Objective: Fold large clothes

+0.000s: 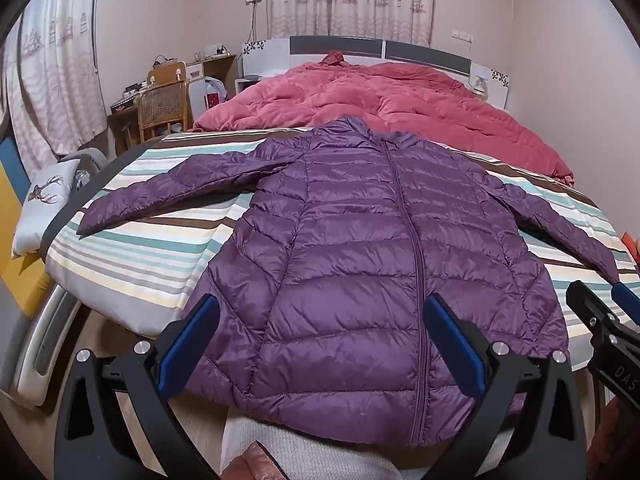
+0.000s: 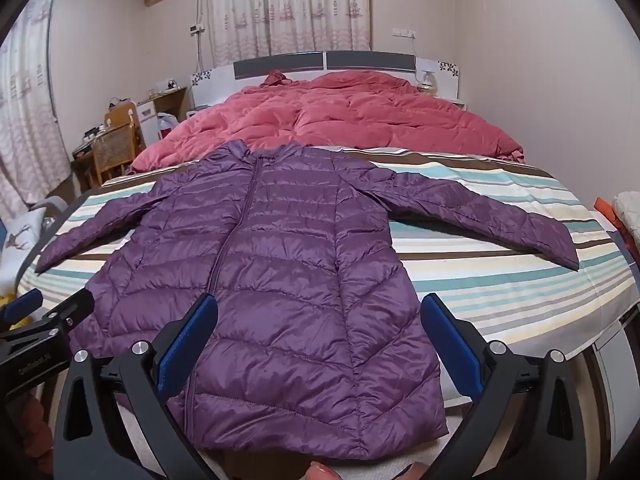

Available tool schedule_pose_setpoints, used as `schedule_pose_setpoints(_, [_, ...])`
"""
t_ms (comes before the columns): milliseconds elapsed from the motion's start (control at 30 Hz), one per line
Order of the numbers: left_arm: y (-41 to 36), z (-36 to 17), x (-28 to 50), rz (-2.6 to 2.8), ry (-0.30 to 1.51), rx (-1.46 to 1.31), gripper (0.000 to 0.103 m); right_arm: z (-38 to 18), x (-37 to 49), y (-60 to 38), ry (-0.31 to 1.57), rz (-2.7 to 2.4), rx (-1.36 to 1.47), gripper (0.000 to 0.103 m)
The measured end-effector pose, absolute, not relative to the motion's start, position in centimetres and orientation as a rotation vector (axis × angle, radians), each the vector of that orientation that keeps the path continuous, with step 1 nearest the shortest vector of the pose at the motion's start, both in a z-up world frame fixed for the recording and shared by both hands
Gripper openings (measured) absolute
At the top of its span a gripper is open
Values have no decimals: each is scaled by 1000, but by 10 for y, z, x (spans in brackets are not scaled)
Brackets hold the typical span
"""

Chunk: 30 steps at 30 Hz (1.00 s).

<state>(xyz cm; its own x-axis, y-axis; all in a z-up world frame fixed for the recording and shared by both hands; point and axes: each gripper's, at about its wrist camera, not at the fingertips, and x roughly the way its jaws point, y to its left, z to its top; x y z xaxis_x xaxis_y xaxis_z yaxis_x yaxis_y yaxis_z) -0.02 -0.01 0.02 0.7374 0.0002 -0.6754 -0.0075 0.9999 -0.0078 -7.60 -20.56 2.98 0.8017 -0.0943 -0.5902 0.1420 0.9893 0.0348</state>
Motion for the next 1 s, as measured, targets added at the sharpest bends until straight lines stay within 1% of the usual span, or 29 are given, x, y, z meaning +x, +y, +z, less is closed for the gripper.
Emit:
schedule_pose_setpoints(600, [0, 5, -3, 6, 741, -14, 101, 31, -77, -204, 634, -124, 72, 100])
schedule_pose_setpoints(1000, [2, -3, 1, 11, 749, -15, 101, 30, -77, -205, 644, -123, 79, 100])
